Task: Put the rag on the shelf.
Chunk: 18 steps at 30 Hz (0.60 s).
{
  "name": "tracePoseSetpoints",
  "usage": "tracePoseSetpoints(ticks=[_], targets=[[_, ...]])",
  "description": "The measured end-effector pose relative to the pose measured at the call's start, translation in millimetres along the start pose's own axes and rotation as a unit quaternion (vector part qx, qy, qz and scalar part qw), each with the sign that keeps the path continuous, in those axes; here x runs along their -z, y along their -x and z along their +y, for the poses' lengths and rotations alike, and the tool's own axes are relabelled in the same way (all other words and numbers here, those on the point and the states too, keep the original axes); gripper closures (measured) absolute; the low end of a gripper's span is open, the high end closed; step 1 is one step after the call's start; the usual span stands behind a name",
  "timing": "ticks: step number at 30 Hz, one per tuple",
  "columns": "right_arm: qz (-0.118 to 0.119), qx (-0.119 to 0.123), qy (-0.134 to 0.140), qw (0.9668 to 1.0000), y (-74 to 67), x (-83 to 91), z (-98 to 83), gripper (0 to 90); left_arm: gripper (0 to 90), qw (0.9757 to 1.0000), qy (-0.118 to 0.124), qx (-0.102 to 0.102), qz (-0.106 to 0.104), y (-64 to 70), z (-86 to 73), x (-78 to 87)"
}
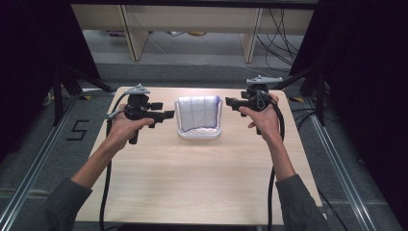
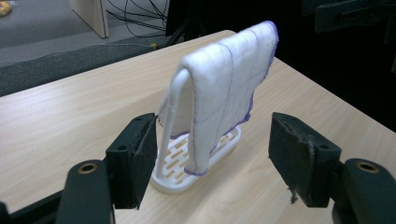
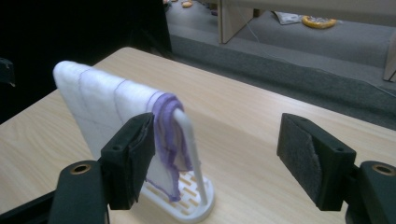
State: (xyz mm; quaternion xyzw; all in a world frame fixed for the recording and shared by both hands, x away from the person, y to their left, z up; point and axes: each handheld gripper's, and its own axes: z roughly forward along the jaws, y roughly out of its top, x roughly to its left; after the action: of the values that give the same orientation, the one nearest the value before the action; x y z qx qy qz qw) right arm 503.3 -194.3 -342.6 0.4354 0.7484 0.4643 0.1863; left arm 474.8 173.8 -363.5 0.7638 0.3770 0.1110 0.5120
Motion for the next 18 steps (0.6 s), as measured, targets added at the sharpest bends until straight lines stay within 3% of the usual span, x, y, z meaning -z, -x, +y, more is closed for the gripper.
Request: tracePoseSetpoints(ticks=[5, 6, 7, 18], targets=[[-0.001, 0.014, 0.003, 0.9999, -6.6, 5.5, -10.1, 28.8, 30.9, 0.9999, -0.011, -0.002, -0.01, 6.0, -13.5, 2.8], [0.002, 0.005, -0.004, 1.0, -9.3, 7.3, -12.7, 28.8, 30.5, 0.9999, -0.01, -0.004, -0.009, 6.6, -15.4, 3.5], [0.004, 0.017, 0.001, 0.9998, -8.2, 7.0, -14.3, 28.8, 30.5, 0.9999, -0.009, -0.002, -0.01, 7.5, -17.7, 4.1], [0.007, 0.011, -0.009, 0.9999, -16.9, 14.8, -33.7, 28.8, 29.6, 0.9998, -0.006, 0.001, -0.018, 13.9, -37.3, 11.6]])
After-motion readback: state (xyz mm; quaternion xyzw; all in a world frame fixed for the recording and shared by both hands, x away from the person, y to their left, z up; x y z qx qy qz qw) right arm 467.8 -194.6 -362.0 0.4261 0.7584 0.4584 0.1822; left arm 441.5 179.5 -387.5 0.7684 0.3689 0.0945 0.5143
